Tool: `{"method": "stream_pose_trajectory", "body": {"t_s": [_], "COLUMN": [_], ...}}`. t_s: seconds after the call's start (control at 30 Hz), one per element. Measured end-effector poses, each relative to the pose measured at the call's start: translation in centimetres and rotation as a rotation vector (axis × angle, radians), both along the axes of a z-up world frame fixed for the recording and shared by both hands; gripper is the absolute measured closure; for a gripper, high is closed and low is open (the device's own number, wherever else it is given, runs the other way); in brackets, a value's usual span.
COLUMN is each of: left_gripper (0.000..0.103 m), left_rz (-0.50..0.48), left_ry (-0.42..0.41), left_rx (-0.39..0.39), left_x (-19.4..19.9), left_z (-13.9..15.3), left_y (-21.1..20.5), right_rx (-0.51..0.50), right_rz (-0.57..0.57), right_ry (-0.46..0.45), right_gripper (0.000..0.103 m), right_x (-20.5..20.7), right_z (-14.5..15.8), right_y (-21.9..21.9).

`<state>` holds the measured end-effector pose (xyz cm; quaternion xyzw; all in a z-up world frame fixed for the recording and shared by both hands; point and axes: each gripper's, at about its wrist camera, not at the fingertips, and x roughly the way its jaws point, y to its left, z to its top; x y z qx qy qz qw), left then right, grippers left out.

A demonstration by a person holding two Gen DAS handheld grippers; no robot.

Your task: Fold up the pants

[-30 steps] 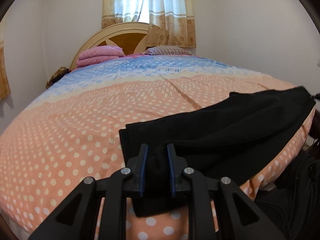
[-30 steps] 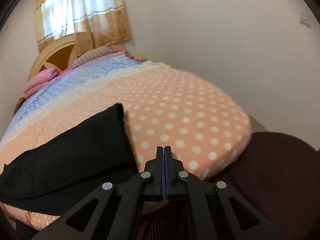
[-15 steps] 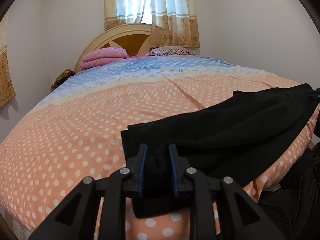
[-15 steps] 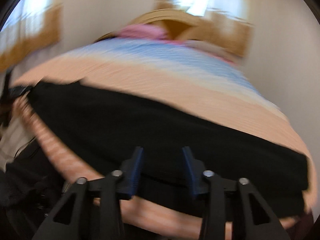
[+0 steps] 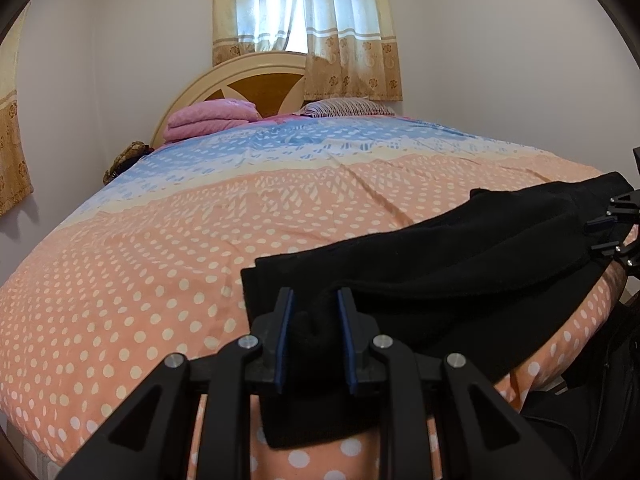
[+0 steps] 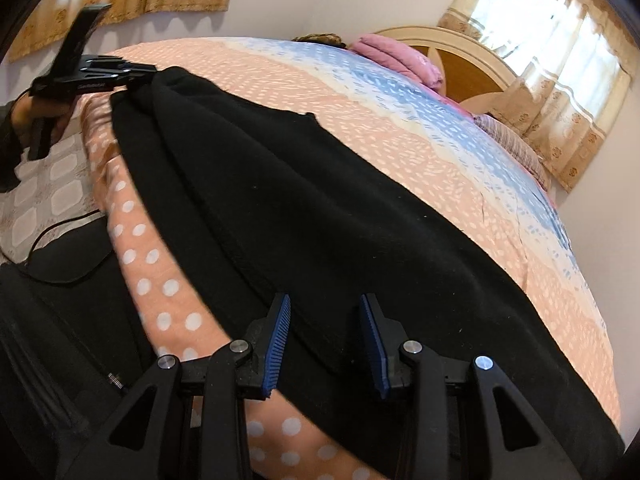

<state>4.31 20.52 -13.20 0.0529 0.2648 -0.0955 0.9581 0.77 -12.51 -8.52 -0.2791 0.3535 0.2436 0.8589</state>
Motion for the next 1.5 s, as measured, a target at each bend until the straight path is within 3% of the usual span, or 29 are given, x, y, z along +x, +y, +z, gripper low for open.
{"method": "stream_pose_trajectory", "body": {"t_s": [0.13,0.3,0.43,0.5,0.53,0.77,0.9,0.97,1.07,1.13,1.23,1.4,1.5], "left_gripper": [0.078,0.078,0.078,0.08,0.082,0.083,0.083,0.068,0.064,0.059,0.04,0.04,0.04], "left_rz": [-0.001,-0.003,-0.004,-0.007,-0.012,-0.053,-0.082,-0.059,-0.062,-0.069,-0.065,-0.022,0.024], "left_ry": [0.001,0.006,0.008,0.007,0.005,-0.035,-0.048,-0.045,-0.028,-0.02,-0.009,0.043,0.05], "left_rx": [-0.002,-0.006,-0.005,-0.006,-0.002,0.017,0.082,0.15,0.176,0.178,0.213,0.211,0.122], "left_x": [0.1,0.2,0.3,0.2,0.2,-1.6,-2.9,-3.0,-3.5,-3.9,-4.8,-6.0,-6.4], "left_z": [0.0,0.0,0.1,0.2,0.2,1.7,1.4,0.7,-0.3,-0.4,-0.7,-0.9,-0.2], "left_y": [0.0,0.0,-0.1,-0.1,-0.1,-0.1,-0.6,-0.9,-0.8,-0.5,0.2,3.2,5.1], "right_rx": [-0.016,0.01,0.008,0.011,0.014,0.116,0.086,0.05,-0.002,-0.002,0.001,-0.027,-0.021], "right_rz": [0.054,0.017,0.017,0.027,0.03,0.039,0.056,0.059,0.063,0.067,0.068,0.079,0.074], "right_ry": [0.011,0.008,0.003,0.002,-0.001,-0.041,-0.021,0.012,0.062,0.062,0.089,0.068,0.071], "right_gripper": [0.065,0.066,0.082,0.098,0.099,0.1,0.1,0.1,0.1,0.1,0.1,0.099,0.099], "right_x": [-1.2,-0.3,1.2,1.0,0.8,-1.3,-2.0,-1.7,-1.4,-1.5,-1.3,-1.7,-1.6], "right_z": [-0.1,0.0,0.0,0.2,0.4,4.3,3.3,1.6,-0.7,-0.9,-0.6,-0.8,-0.8], "right_y": [-0.3,-0.2,0.0,0.3,0.4,-1.4,-1.5,-1.1,-0.7,-0.9,-1.3,-1.1,-1.2]}}
